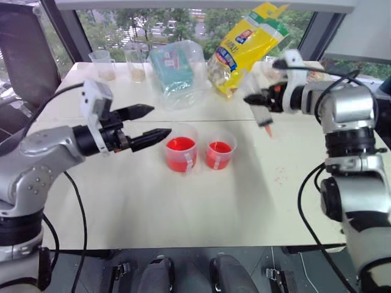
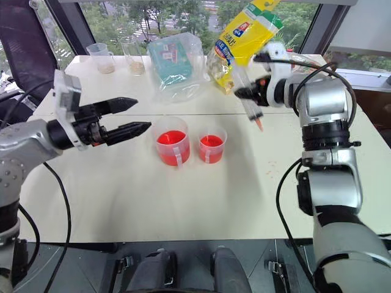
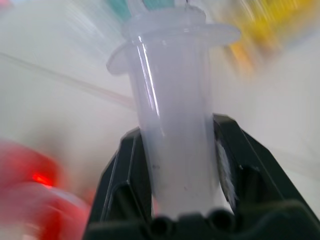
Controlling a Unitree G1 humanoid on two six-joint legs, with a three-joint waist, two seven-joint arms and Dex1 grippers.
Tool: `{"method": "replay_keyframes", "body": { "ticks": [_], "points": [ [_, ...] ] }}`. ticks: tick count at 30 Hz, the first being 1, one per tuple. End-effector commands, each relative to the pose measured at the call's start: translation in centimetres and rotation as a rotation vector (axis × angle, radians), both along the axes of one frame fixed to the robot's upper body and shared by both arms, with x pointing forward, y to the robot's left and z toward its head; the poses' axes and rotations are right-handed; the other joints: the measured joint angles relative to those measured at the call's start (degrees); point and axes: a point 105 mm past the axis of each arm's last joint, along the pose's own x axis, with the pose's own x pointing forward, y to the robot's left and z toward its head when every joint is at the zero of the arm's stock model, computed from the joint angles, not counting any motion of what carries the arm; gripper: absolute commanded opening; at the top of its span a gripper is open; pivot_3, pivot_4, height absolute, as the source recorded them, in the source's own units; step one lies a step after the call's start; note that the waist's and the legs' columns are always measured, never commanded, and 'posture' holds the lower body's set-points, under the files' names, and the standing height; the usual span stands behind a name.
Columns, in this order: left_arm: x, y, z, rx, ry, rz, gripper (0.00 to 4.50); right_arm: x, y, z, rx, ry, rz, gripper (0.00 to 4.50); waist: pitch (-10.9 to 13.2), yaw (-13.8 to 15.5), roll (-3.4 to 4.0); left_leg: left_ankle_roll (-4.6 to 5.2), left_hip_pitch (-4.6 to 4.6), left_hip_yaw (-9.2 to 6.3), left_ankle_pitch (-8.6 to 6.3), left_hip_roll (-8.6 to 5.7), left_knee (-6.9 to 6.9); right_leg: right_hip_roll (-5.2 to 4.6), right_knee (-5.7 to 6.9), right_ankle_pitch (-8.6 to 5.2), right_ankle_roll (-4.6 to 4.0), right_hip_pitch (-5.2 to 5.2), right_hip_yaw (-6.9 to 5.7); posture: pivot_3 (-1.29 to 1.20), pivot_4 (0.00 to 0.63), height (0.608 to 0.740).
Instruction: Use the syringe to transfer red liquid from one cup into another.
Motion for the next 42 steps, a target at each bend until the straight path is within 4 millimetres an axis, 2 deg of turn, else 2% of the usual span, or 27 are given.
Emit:
{"method": "replay_keyframes", "body": {
  "ticks": [1, 3, 6, 8, 12, 18, 25, 42],
  "points": [
    [0.3, 1.3, 2.9, -0.014, -0.075, 0.009, 4.50, -4.3, 4.9, 6.0, 0.236, -0.360, 0.222, 1.36, 0.0, 0.0, 0.00, -0.01, 0.00, 0.01, 0.01, 0.00, 0.01, -0.01, 0.03, 0.00, 0.00, -0.01, 0.01, 0.00, 0.150, 0.740],
    [0.5, 1.5, 3.4, -0.012, -0.077, 0.007, 4.50, -5.9, 7.1, 6.3, 0.362, -0.410, 0.306, 1.36, 0.0, 0.0, 0.01, -0.02, 0.00, 0.02, 0.01, -0.02, 0.02, -0.02, 0.06, 0.00, 0.00, -0.01, 0.00, 0.00, 0.150, 0.740],
    [0.5, 1.7, 3.5, 0.005, -0.075, 0.006, 4.50, -7.1, 9.6, 5.6, 0.465, -0.446, 0.377, 1.36, 0.0, 0.1, 0.00, -0.02, 0.00, 0.01, 0.01, -0.03, 0.02, -0.06, 0.05, 0.00, 0.00, 0.01, -0.01, 0.00, 0.150, 0.740],
    [0.4, 1.5, 3.6, 0.009, -0.070, 0.000, 4.50, -7.4, 11.3, 3.6, 0.498, -0.450, 0.410, 1.36, -0.1, 0.3, -0.14, -0.02, 0.00, 0.00, 0.01, -0.05, 0.03, -0.10, 0.04, 0.00, 0.00, 0.04, -0.04, 0.00, 0.150, 0.740],
    [0.1, 0.8, 3.8, 0.011, -0.068, -0.022, 4.50, -7.0, 13.1, -0.4, 0.482, -0.444, 0.406, 1.36, -0.1, 0.1, -0.13, -0.02, 0.00, -0.01, 0.01, -0.06, 0.07, -0.10, 0.01, 0.00, 0.00, 0.07, -0.04, 0.00, 0.150, 0.740],
    [0.1, -0.5, 3.8, 0.006, -0.067, -0.061, 4.50, -6.6, 13.9, -5.1, 0.388, -0.440, 0.395, 1.36, -0.1, 0.0, -0.13, -0.03, 0.01, -0.01, 0.02, -0.05, 0.08, -0.07, 0.07, 0.00, 0.00, 0.04, -0.04, 0.00, 0.150, 0.740],
    [0.6, -1.9, 2.5, 0.012, -0.029, -0.104, 4.50, -6.4, 14.2, -8.0, 0.327, -0.389, 0.390, 1.36, -0.1, 0.0, -0.13, -0.08, 0.05, -0.01, 0.05, -0.04, 0.08, -0.06, 0.14, 0.00, 0.00, 0.04, -0.02, 0.00, 0.150, 0.740],
    [1.3, -3.4, 1.6, -0.015, 0.011, -0.165, 4.50, -6.7, 14.5, -8.9, 0.272, -0.376, 0.420, 1.36, -0.1, 0.1, -0.13, -0.09, 0.06, -0.02, 0.05, -0.05, 0.09, -0.07, 0.14, 0.00, 0.00, 0.05, -0.02, 0.00, 0.150, 0.740]
  ]
}}
